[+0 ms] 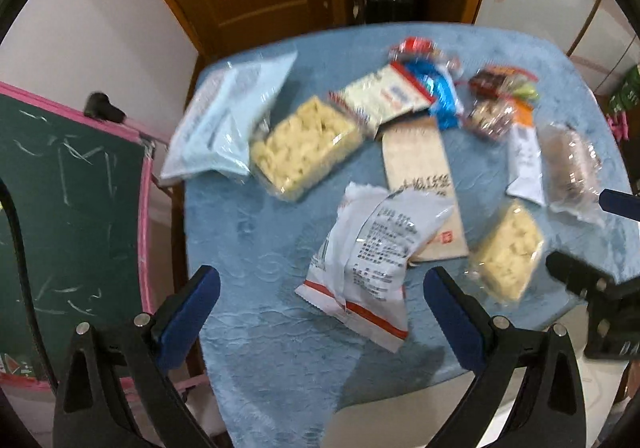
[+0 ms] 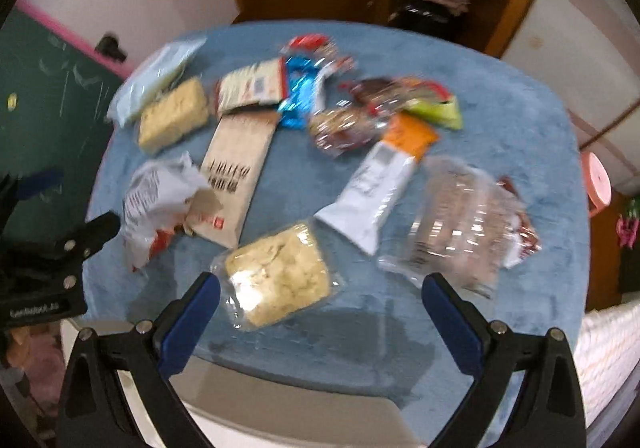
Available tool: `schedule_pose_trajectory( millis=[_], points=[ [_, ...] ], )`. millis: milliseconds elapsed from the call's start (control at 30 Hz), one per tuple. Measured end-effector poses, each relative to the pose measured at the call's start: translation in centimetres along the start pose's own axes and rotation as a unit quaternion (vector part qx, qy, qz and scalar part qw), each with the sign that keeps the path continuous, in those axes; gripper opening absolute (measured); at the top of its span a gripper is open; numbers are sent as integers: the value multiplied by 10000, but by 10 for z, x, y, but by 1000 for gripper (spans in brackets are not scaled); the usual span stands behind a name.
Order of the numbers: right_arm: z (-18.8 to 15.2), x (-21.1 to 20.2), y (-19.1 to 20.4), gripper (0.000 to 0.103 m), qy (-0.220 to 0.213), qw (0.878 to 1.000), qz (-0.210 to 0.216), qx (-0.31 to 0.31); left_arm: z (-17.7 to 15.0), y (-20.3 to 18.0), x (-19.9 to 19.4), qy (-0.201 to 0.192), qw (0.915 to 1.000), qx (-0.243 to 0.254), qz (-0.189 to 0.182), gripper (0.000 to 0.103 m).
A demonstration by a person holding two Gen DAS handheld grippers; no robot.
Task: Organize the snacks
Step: 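Grasp the white printed bag with the left tool while the right tool grasps the cracker pack, then carry both packs to the white tray and open both tools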
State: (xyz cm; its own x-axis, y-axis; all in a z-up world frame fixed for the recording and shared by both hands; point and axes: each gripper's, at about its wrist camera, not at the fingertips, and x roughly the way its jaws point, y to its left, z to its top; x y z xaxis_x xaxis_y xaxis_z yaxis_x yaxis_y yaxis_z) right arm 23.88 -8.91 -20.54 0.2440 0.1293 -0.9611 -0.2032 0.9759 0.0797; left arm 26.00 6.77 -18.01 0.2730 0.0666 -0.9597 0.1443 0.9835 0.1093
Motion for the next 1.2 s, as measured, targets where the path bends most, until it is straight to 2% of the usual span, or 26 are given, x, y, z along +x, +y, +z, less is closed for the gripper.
schedule_pose_trajectory(
  millis=[167, 267, 367, 433, 533, 667, 700, 733, 833, 967, 1067, 1200],
  points=[
    [-1, 27, 22, 102, 340, 9974, -131, -624, 1, 2, 27, 300, 9993, -80, -203, 102],
    [-2, 40, 30, 102, 478, 9956, -218, -777, 3, 0, 43, 433, 9987, -82, -241, 102],
    [-1, 50, 32, 98, 627, 9955, -7, -716, 5, -3, 59, 557, 9981, -85, -255, 102],
    [1, 58, 33, 89, 744, 9949, 211, -654, 5, -5, 69, 629, 9976, -111, -253, 102],
    [2, 65, 34, 86, 788, 9946, 339, -581, 7, -6, 83, 742, 9967, -196, -276, 102],
    [0, 67, 32, 76, 751, 9944, 473, -570, 8, -1, 90, 823, 9940, -389, -613, 89],
    [-1, 65, 32, 73, 729, 9945, 502, -554, 7, 0, 90, 836, 9931, -414, -708, 79],
    [-3, 64, 33, 72, 692, 9947, 510, -563, 6, -1, 89, 860, 9921, -443, -794, 76],
    [-7, 56, 30, 71, 573, 9954, 440, -635, 4, -1, 85, 750, 9942, -438, -636, 67],
    [-10, 31, 28, 67, 342, 9964, 460, -627, 3, -6, 66, 634, 9959, -475, -428, 65],
    [-13, 3, 26, 66, 100, 9970, 496, -577, -1, -8, 41, 417, 9968, -563, -393, 64],
    [-20, -36, 17, 64, -323, 9972, 524, -424, -7, -7, -10, -86, 9971, -652, -386, 64]
  ],
)
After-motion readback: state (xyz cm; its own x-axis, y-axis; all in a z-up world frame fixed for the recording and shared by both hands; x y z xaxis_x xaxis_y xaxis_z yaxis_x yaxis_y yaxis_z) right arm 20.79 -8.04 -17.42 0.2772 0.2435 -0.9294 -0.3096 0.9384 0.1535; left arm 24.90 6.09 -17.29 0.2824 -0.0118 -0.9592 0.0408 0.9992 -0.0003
